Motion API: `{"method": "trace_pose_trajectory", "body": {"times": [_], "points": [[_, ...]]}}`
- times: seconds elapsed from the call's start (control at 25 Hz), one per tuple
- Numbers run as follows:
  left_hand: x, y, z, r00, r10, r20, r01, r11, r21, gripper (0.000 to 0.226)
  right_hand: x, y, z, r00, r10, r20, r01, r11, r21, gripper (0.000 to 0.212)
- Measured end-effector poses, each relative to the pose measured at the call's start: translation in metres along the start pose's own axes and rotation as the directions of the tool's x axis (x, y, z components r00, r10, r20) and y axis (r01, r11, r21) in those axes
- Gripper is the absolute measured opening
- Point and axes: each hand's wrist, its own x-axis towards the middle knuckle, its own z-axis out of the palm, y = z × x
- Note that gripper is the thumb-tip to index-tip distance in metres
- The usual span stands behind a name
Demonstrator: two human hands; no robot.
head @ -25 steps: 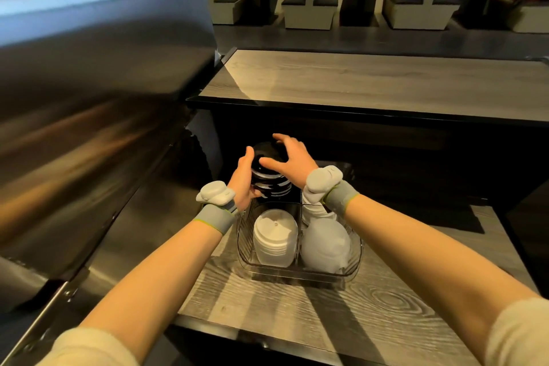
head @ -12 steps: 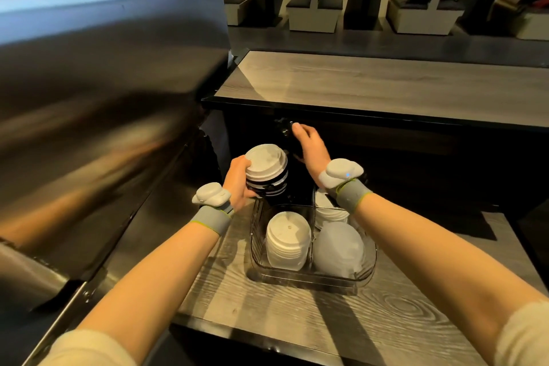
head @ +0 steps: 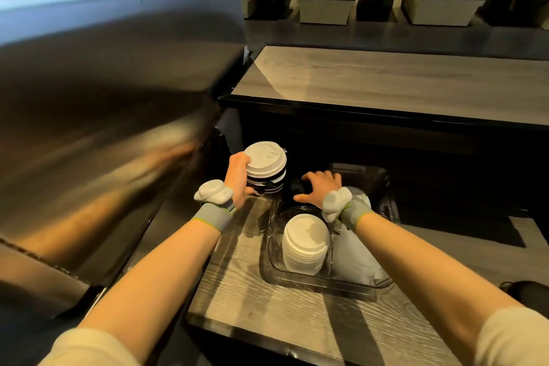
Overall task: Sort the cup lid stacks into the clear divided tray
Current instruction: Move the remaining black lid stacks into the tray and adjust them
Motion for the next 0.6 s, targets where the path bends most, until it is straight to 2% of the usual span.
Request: {"method": "trace_pose_trajectory", "body": {"times": [0.04,0.12,0.2,0.28,0.36,0.44,0.52,0.6], "points": [[0.001,-0.001,0.000,1.000,0.006,0.000,-0.006,1.000,0.016,0.040,-0.001,-0.002,-0.003,0.999,0.002,-0.045,0.001,0.999,0.047,0.057],[-0.001,-0.001,0.002,1.000,0.017,0.011,-0.018,0.998,0.052,0.044,-0.004,-0.009,-0.017,0.969,0.026,-0.245,0.046,0.958,0.284,0.042],[-0.004,0.000,0.007,0.998,0.029,0.053,-0.035,0.993,0.114,0.050,-0.011,-0.021,-0.036,0.919,-0.024,-0.394,0.230,0.844,0.484,0.038],[-0.009,0.001,0.015,0.994,0.042,0.104,-0.057,0.987,0.148,0.053,-0.021,-0.034,-0.048,0.907,-0.205,-0.367,0.368,0.809,0.458,0.051],[-0.017,0.002,0.024,0.991,0.062,0.119,-0.076,0.991,0.114,0.046,-0.026,-0.042,-0.052,0.920,-0.279,-0.276,0.371,0.845,0.384,0.065],[-0.024,-0.001,0.029,0.987,0.067,0.143,-0.078,0.994,0.071,0.047,-0.028,-0.041,-0.053,0.927,-0.219,-0.306,0.341,0.832,0.437,0.064],[-0.029,-0.003,0.032,0.980,0.078,0.182,-0.086,0.996,0.033,0.054,-0.030,-0.036,-0.054,0.935,-0.137,-0.328,0.311,0.762,0.569,0.061],[-0.034,-0.003,0.037,0.979,0.076,0.189,-0.079,0.997,0.008,0.055,-0.032,-0.030,-0.053,0.956,-0.071,-0.284,0.252,0.692,0.676,0.059]]}}
